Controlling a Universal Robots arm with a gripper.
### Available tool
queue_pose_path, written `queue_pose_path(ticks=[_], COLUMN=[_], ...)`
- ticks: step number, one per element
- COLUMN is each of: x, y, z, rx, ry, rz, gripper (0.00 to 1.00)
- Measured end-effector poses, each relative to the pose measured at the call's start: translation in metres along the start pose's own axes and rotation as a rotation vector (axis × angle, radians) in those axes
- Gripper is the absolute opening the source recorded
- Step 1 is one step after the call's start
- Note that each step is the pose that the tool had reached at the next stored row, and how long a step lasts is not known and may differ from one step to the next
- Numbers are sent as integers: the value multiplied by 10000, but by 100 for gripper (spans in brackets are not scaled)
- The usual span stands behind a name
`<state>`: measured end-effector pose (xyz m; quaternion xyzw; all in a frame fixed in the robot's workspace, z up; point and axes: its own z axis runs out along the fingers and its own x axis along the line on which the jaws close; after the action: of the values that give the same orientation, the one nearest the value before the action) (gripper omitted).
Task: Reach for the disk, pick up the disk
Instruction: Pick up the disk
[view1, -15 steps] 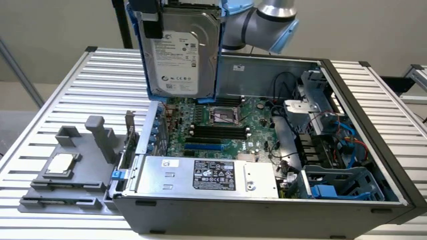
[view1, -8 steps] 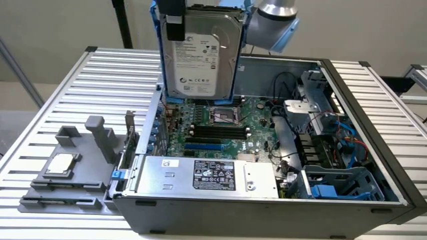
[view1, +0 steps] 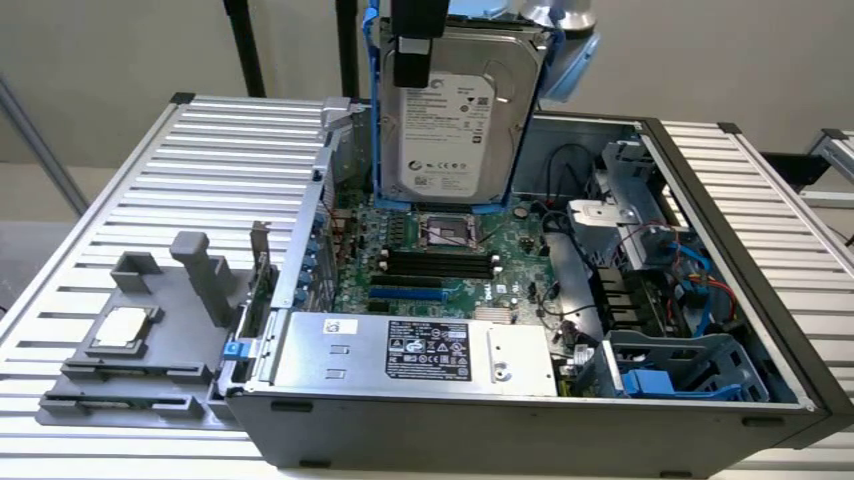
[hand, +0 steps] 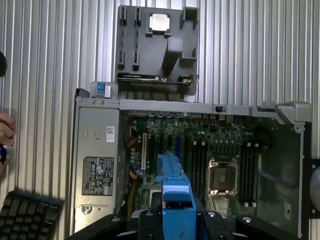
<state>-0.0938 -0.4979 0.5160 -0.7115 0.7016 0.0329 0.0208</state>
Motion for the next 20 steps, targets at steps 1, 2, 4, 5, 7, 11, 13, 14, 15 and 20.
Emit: queue_pose_path(ticks=[1, 2, 4, 5, 7, 11, 13, 14, 15, 20], x=[4, 8, 16, 20, 29, 51, 65, 73, 82, 133], y=[-49, -92, -185, -230, -320, -504, -591, -637, -683, -910], z=[0, 0, 0, 0, 0, -1, 1, 1, 2, 4], rx=[0, 0, 0, 0, 1, -1, 1, 0, 0, 0], ry=[-1, 0, 0, 0, -2, 1, 0, 0, 0, 0], rz=[-1, -2, 0, -1, 0, 0, -1, 0, -1, -1], gripper=[33, 33, 33, 33, 33, 33, 33, 33, 33, 33])
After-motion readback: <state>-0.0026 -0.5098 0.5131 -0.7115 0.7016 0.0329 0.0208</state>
